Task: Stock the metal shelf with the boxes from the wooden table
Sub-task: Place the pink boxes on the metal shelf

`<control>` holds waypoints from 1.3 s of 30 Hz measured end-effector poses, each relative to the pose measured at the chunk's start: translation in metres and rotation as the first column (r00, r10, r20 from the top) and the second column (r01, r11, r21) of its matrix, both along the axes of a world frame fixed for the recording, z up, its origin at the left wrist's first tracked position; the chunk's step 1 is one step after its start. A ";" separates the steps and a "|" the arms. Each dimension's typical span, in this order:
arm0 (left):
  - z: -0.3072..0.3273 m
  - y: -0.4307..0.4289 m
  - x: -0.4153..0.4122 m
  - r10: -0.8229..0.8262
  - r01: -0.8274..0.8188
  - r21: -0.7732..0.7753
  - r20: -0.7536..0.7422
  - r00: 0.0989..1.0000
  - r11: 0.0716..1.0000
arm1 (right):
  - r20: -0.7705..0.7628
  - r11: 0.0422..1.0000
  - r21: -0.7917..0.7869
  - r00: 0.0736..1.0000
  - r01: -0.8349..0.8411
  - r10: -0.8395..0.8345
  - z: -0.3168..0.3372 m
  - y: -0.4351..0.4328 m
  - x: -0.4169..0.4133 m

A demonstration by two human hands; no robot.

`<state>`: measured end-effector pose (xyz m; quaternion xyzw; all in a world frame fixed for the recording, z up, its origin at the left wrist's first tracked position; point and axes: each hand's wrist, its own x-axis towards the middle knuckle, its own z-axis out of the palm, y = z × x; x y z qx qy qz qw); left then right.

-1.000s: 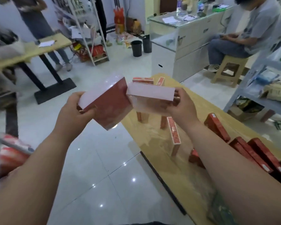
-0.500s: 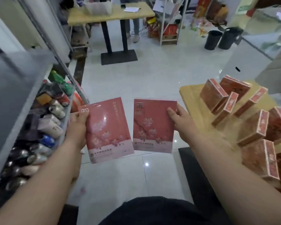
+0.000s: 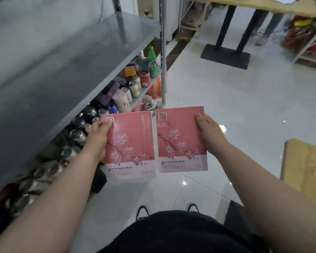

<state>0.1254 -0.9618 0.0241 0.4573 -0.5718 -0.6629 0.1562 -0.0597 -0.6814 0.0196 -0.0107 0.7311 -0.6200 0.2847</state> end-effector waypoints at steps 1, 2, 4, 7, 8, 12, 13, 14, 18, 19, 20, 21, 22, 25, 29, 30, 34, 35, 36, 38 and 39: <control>0.004 0.008 0.006 0.050 -0.050 -0.007 0.008 0.999 0.999 | 0.006 0.998 -0.004 0.998 -0.056 0.056 0.001 -0.008 -0.002; 0.005 0.015 0.013 0.107 -0.107 -0.019 0.015 0.994 0.994 | 0.009 0.994 -0.008 0.994 -0.110 0.110 0.001 -0.016 -0.004; 0.005 0.024 0.031 0.227 -0.227 -0.040 0.020 0.974 0.973 | 0.007 0.977 -0.016 0.977 -0.211 0.211 0.001 -0.030 -0.004; 0.007 0.036 0.068 0.386 -0.385 -0.071 -0.001 0.922 0.920 | -0.003 0.936 -0.031 0.937 -0.350 0.350 0.001 -0.049 0.002; 0.009 0.041 0.081 0.433 -0.432 -0.078 -0.006 0.901 0.898 | 0.004 0.923 -0.031 0.923 -0.384 0.385 0.000 -0.056 0.006; 0.020 0.060 0.141 0.599 -0.598 -0.092 -0.020 0.801 0.796 | -0.037 0.836 -0.013 0.836 -0.548 0.547 0.007 -0.087 0.041; 0.024 0.064 0.157 0.631 -0.631 -0.093 -0.027 0.775 0.770 | -0.044 0.812 -0.018 0.812 -0.584 0.583 0.013 -0.095 0.054; 0.026 0.064 0.176 0.655 -0.655 -0.100 -0.040 0.755 0.749 | -0.052 0.790 -0.020 0.790 -0.613 0.611 0.017 -0.104 0.067; 0.048 0.063 0.254 0.734 -0.737 -0.092 -0.074 0.675 0.669 | -0.100 0.705 -0.030 0.704 -0.709 0.704 0.041 -0.142 0.129; 0.051 0.058 0.279 0.749 -0.752 -0.089 -0.074 0.659 0.653 | -0.114 0.683 -0.034 0.681 -0.730 0.723 0.049 -0.153 0.147; 0.050 0.051 0.299 0.755 -0.758 -0.096 -0.074 0.651 0.645 | -0.120 0.670 -0.046 0.670 -0.741 0.733 0.050 -0.164 0.156; 0.054 0.045 0.320 0.767 -0.770 -0.097 -0.068 0.638 0.631 | -0.127 0.651 -0.073 0.655 -0.755 0.745 0.056 -0.176 0.171; 0.065 0.042 0.345 0.786 -0.790 -0.093 -0.088 0.612 0.605 | -0.131 0.627 -0.087 0.633 -0.774 0.763 0.069 -0.190 0.194; 0.118 0.044 0.405 0.823 -0.837 -0.122 -0.156 0.547 0.533 | -0.212 0.535 -0.071 0.536 -0.842 0.817 0.111 -0.230 0.263; 0.170 0.042 0.488 0.822 -0.859 -0.216 -0.257 0.508 0.463 | -0.351 0.400 -0.090 0.405 -0.912 0.844 0.169 -0.276 0.353; 0.182 0.041 0.506 0.824 -0.871 -0.234 -0.289 0.486 0.432 | -0.389 0.377 -0.095 0.382 -0.922 0.838 0.184 -0.285 0.375; 0.228 0.031 0.566 0.823 -0.902 -0.274 -0.381 0.421 0.335 | -0.473 0.278 -0.128 0.305 -0.952 0.827 0.231 -0.323 0.439; 0.238 0.027 0.577 0.818 -0.905 -0.282 -0.402 0.412 0.318 | -0.490 0.268 -0.133 0.298 -0.954 0.819 0.242 -0.331 0.450; 0.247 0.023 0.585 0.809 -0.911 -0.279 -0.430 0.400 0.303 | -0.510 0.255 -0.145 0.293 -0.956 0.809 0.253 -0.338 0.460; 0.266 0.012 0.597 0.786 -0.915 -0.277 -0.475 0.395 0.292 | -0.535 0.217 -0.156 0.267 -0.964 0.802 0.275 -0.354 0.472; 0.275 0.005 0.600 0.776 -0.915 -0.282 -0.490 0.397 0.290 | -0.538 0.203 -0.161 0.258 -0.966 0.803 0.285 -0.363 0.476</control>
